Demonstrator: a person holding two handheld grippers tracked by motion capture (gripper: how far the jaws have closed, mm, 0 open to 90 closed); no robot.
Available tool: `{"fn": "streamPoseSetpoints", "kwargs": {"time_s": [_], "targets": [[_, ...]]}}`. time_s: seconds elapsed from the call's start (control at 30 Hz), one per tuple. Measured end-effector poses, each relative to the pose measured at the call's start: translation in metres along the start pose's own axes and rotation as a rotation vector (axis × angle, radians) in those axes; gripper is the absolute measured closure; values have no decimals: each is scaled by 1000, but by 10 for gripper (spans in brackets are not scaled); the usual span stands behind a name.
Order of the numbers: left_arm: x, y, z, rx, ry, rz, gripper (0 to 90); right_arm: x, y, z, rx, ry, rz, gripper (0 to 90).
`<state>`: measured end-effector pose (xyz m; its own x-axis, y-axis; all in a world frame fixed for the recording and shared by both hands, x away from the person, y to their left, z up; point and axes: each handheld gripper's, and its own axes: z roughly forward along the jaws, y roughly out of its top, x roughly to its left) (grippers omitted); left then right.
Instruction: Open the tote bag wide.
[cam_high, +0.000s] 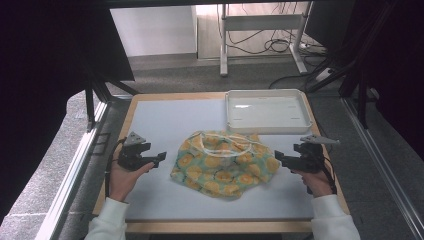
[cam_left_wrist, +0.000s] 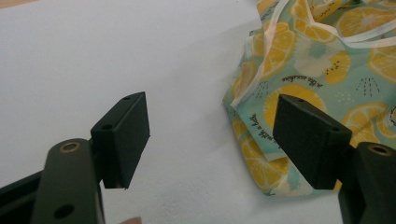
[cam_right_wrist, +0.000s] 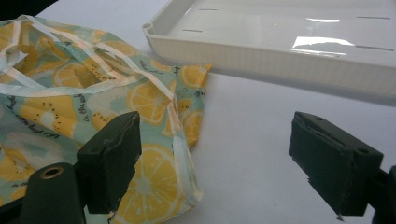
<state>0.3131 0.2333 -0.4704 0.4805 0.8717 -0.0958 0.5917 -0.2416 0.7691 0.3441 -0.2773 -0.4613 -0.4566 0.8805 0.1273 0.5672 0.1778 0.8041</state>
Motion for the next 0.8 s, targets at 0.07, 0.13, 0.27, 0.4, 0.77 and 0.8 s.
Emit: {"fn": "streamPoseSetpoints", "kwargs": {"time_s": [0.07, 0.13, 0.27, 0.4, 0.77, 0.8], "targets": [[-2, 1, 1, 8, -3, 10, 276, 0, 0, 1, 4, -1, -2, 171], [-5, 4, 2, 9, -9, 15, 279, 0, 0, 2, 7, 0, 0, 172], [-10, 16, 5, 6, -11, 36, 280, 1, 1, 4, 12, 14, -8, 189], [-18, 31, 9, -15, -30, 59, 278, 2, 1, 3, 13, 13, -13, 190], [-23, 45, 12, -13, -38, 76, 283, 0, 1, -2, 4, 11, -24, 190], [-23, 45, 14, -7, -41, 76, 283, -1, 1, -1, 6, 7, -24, 190]]}}
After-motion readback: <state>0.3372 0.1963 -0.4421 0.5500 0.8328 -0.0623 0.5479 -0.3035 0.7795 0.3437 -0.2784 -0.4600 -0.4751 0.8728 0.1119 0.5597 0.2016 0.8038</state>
